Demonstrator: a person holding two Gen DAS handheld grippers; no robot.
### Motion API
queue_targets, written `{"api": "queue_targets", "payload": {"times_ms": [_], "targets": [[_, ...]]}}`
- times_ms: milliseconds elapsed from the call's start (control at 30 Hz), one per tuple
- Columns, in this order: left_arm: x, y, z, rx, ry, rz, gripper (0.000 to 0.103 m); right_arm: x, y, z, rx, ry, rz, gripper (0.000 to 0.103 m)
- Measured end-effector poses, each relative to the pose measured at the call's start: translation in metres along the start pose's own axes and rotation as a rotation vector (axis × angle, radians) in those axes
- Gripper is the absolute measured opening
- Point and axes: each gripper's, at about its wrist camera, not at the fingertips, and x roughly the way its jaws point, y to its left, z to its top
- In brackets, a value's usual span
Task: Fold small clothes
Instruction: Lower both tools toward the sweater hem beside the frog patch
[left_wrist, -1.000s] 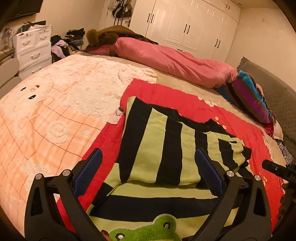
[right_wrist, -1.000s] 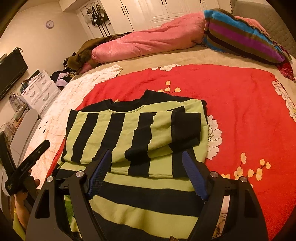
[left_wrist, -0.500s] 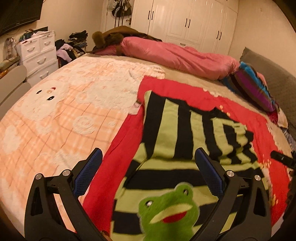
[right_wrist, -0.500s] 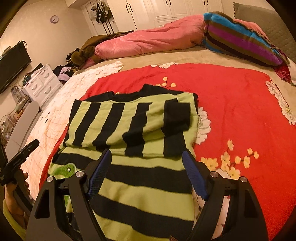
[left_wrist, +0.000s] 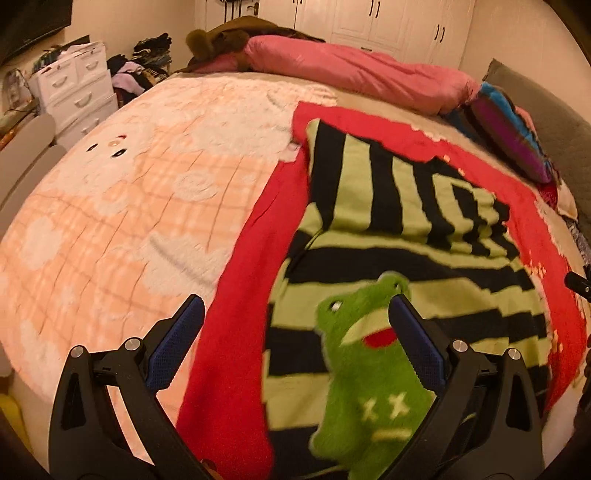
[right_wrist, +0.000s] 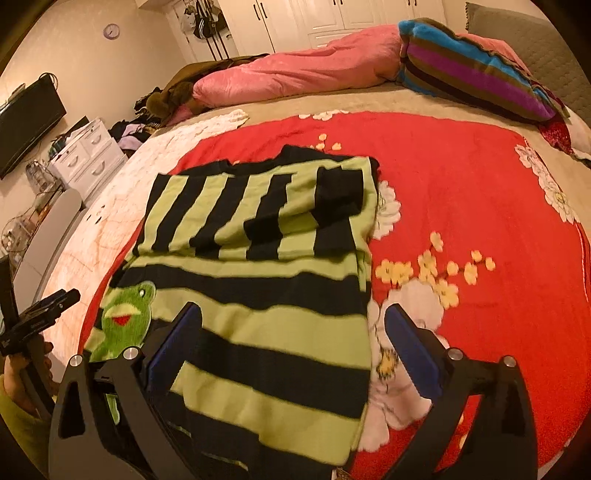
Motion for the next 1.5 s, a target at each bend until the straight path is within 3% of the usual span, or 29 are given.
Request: {"api": "queue_targets", "payload": {"times_ms": [567, 967, 1267, 1500], "targets": [[-0.024, 0.011, -0.025, -0.044, 0.052, -0.019, 0.094, -0.024, 0.0, -0.049, -0.011, 0.092, -0.008, 0.098], [-0.021, 0.017, -0.048, -0.041, 0.119, 0.009, 0.094, -0.018, 0.005, -0.1, -0.019, 0.224, -0.011, 0.098], [-0.009, 0.024, -0.071, -0.075, 0.233, -0.039, 0.094, -0.011, -0.001, -0.114, 0.021, 0.29, -0.002, 0.098], [-0.003, 0.012, -0.076, -0.008, 0.297, -0.035, 0.093, -0.001, -0.004, -0.13, 0.07, 0.368, 0.032, 0.098]]}}
